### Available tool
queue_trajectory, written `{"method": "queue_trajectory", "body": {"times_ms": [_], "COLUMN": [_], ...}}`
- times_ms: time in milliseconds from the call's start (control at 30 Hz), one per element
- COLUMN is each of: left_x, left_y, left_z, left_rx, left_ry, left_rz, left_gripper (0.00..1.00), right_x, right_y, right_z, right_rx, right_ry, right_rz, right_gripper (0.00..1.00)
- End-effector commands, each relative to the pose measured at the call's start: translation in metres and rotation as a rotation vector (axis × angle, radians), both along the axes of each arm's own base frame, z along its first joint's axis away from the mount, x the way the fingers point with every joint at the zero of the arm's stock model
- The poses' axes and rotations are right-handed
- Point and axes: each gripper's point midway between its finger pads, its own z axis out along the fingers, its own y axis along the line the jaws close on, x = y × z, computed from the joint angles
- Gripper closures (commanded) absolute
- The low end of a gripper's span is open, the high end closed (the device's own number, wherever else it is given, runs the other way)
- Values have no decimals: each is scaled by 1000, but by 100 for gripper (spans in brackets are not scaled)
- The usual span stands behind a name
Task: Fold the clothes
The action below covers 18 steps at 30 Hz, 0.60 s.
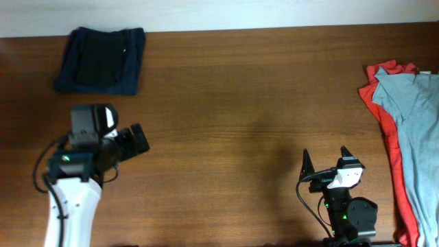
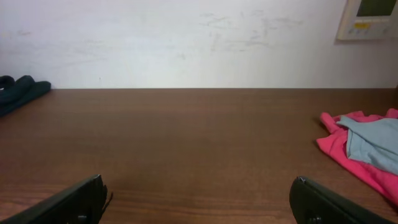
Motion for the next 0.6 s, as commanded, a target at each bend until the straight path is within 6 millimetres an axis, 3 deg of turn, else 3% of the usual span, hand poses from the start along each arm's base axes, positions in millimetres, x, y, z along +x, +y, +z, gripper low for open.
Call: {"method": "queue_trajectory", "body": {"times_ms": [0,233,367,567], "left_x": [-11,-27,-26,-28], "left_y": [0,-2,-6,-7], "left_z": [-39,-110,-127,-133], "left_rx": [6,3,-13,-13], "left_ry": [1,-41,-118,-226], "left_rz": [-5,-8,-21,-26], "left_gripper": [1,1,1,1], "right_x": [0,0,0,0], "right_y": [-4,-4,-4,-4], "right_z": [-2,-2,-2,-2], "right_rx": [11,11,11,11], "right_ry": [5,5,5,5], "right_rz": [-19,-20,-20,-19], "right_gripper": [1,1,1,1]}}
